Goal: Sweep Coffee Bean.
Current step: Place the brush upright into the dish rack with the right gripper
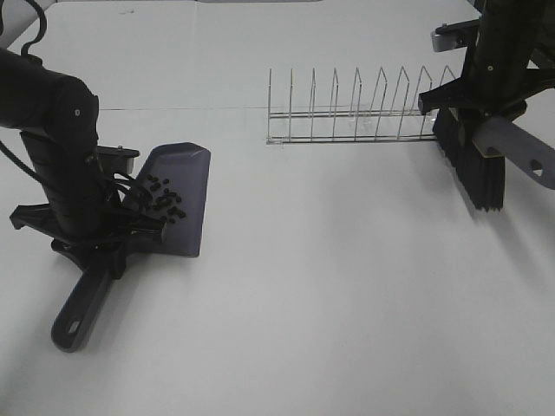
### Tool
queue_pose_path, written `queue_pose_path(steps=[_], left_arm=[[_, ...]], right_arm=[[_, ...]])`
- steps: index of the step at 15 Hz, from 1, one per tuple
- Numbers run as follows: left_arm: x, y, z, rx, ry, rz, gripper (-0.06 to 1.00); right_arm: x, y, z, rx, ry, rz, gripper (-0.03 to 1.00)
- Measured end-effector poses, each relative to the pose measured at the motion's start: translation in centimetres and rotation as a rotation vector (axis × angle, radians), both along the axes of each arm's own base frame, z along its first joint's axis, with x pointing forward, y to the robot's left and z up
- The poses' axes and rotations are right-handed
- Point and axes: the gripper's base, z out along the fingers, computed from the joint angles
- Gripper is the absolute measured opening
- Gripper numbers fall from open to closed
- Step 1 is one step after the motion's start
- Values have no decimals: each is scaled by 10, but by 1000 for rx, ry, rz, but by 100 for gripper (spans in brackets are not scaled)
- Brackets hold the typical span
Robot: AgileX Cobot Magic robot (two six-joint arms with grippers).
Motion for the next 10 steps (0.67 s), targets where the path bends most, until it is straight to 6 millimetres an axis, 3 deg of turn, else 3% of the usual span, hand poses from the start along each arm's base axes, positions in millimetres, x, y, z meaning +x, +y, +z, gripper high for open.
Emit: queue_pose_path(steps=[6, 10], left_arm=[[0, 0, 0, 0, 0, 0, 26], [0, 0, 0, 0, 0, 0, 26]], right_arm=[[12, 2, 3, 12, -88, 16, 29], [31, 3, 7, 12, -135, 17, 29]])
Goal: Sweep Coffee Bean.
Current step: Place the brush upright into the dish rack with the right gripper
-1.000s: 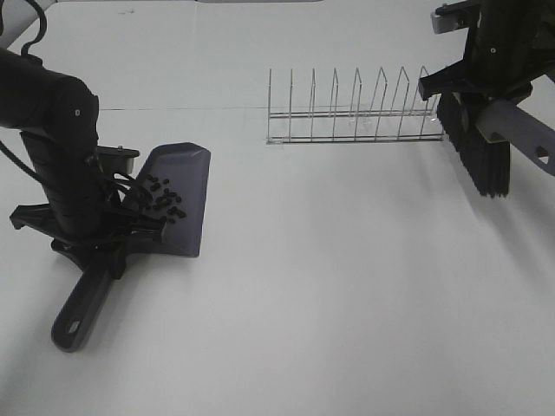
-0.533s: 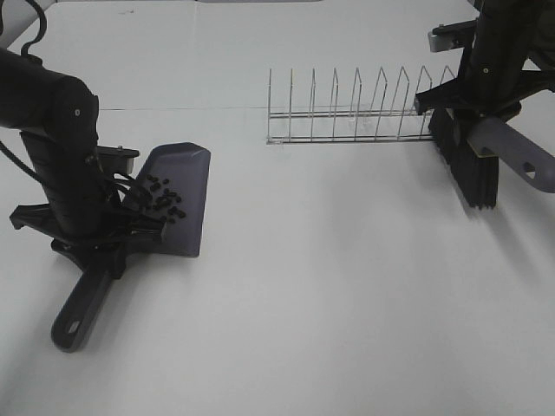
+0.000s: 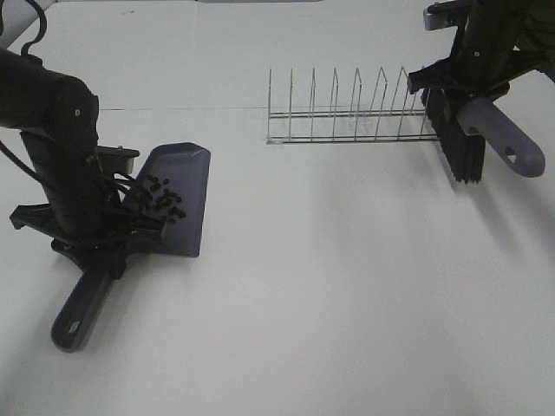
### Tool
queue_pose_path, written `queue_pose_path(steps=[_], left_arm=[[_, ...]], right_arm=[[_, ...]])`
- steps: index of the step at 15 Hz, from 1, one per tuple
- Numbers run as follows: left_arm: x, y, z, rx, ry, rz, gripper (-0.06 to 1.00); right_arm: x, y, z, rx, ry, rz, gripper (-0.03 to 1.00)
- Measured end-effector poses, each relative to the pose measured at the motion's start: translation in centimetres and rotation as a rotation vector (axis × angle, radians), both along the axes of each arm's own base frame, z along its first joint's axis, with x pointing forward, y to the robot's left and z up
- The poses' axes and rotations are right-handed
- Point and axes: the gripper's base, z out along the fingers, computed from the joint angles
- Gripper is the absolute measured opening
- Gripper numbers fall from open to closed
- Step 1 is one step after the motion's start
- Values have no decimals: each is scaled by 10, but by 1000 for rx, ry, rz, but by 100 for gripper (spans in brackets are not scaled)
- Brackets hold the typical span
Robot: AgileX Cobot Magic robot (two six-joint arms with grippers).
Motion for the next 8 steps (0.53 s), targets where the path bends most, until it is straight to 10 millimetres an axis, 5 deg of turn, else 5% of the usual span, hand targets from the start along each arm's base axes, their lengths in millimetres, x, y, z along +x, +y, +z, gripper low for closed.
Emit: queue_pose_path(steps=[8], left_arm=[[0, 0, 0, -1, 0, -11, 26]], right_arm=[[35, -20, -10, 43, -11, -8, 29]])
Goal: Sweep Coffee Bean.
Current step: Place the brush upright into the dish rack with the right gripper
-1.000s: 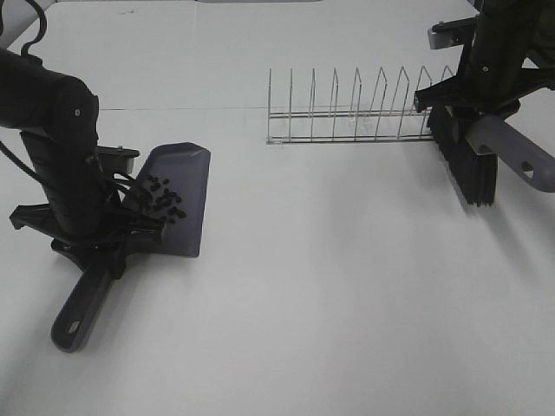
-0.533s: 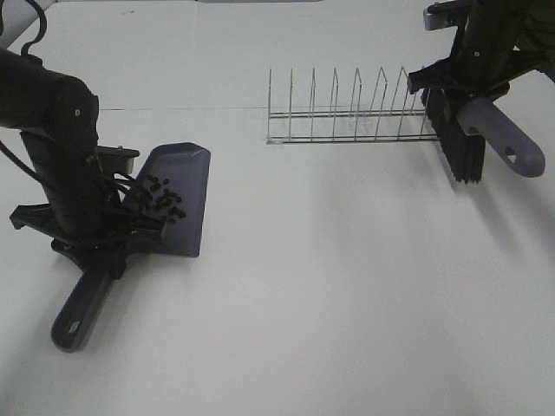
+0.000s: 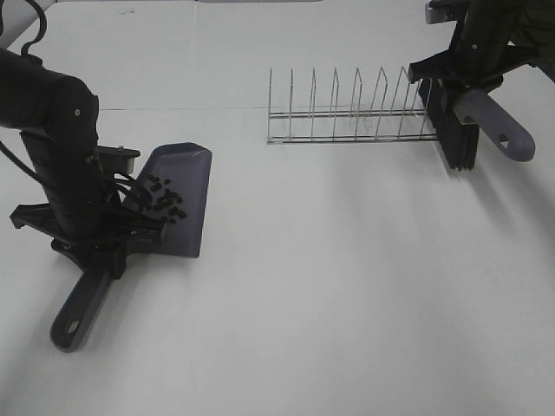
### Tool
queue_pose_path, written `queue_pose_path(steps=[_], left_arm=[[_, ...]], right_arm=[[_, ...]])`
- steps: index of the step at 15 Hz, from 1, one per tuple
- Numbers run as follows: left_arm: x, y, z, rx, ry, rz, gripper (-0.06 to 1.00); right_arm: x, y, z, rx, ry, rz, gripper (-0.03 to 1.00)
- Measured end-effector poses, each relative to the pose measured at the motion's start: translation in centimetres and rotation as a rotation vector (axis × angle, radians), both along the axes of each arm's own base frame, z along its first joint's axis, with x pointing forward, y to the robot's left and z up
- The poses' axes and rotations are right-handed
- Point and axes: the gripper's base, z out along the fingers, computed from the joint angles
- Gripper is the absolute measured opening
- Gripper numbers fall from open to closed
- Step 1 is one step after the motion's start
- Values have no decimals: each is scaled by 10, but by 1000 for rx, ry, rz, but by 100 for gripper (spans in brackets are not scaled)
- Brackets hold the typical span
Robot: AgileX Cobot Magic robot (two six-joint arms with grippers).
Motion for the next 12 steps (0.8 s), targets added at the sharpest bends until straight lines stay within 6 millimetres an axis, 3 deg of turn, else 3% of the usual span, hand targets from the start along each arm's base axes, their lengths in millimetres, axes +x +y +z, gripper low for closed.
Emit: queue_pose_path(steps=[7, 9, 11, 12], left_arm=[[0, 0, 0, 0, 0, -1, 26], [0, 0, 0, 0, 0, -3, 26], [0, 0, 1, -2, -4, -3, 26], [1, 0, 2, -5, -11, -3, 26]], right_arm=[[8, -4, -3, 24, -50, 6, 30], [8, -4, -3, 27, -45, 3, 38], [8, -4, -3, 31, -42, 2, 57], [8, -3, -3, 43, -42, -1, 62]])
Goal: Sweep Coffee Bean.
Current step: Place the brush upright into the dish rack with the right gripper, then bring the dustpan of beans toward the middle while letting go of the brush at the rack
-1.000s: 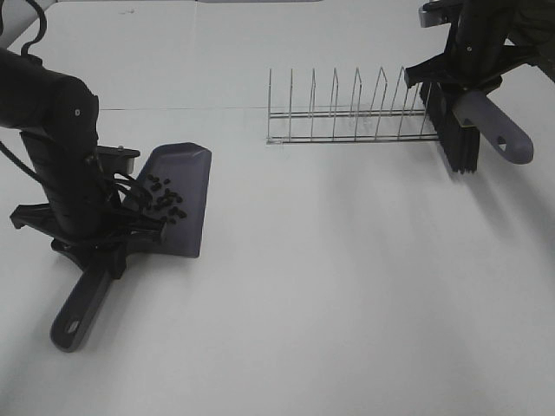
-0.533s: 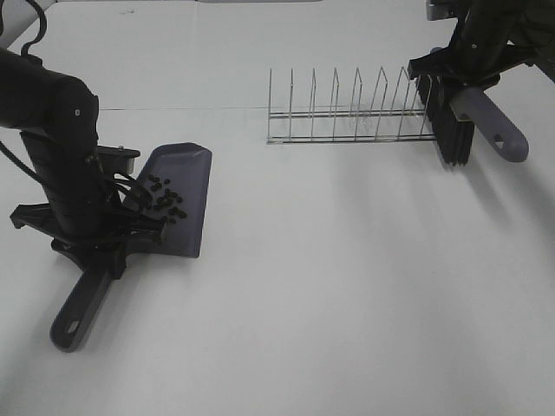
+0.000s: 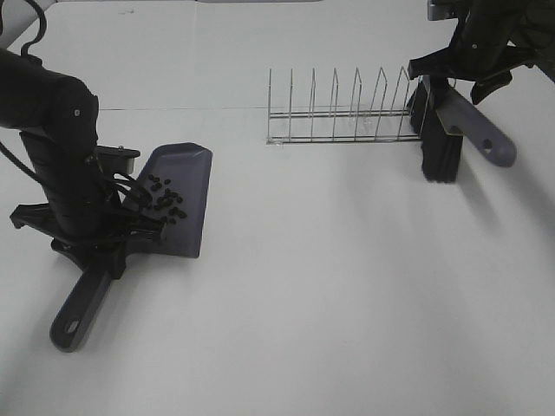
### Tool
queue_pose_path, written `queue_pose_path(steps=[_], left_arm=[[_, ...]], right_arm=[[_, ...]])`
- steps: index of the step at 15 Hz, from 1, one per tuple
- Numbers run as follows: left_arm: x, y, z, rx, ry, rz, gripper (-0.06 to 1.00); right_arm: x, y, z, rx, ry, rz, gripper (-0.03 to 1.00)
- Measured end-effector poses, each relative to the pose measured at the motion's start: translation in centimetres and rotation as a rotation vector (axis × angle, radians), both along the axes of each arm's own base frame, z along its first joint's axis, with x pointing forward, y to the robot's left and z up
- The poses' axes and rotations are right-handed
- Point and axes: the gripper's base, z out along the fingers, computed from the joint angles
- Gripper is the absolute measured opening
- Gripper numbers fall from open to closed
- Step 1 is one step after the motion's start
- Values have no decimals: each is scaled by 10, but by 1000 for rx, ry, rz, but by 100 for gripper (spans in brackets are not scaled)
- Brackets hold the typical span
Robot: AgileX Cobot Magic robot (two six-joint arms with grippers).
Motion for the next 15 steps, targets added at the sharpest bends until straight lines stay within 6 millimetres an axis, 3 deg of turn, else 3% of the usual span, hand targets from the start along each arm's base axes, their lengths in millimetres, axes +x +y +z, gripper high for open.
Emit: queue_pose_path(steps=[3, 7, 15], left_arm=[[1, 0, 6, -13, -27, 2, 26], [11, -10, 28, -103, -98, 54, 26], [20, -25, 21, -201, -42, 52, 26]], right_arm=[[-1, 2, 11, 32, -20, -5, 65], [-19, 3, 52, 50, 17, -15, 66], [-25, 19, 56, 49, 67, 19, 66]])
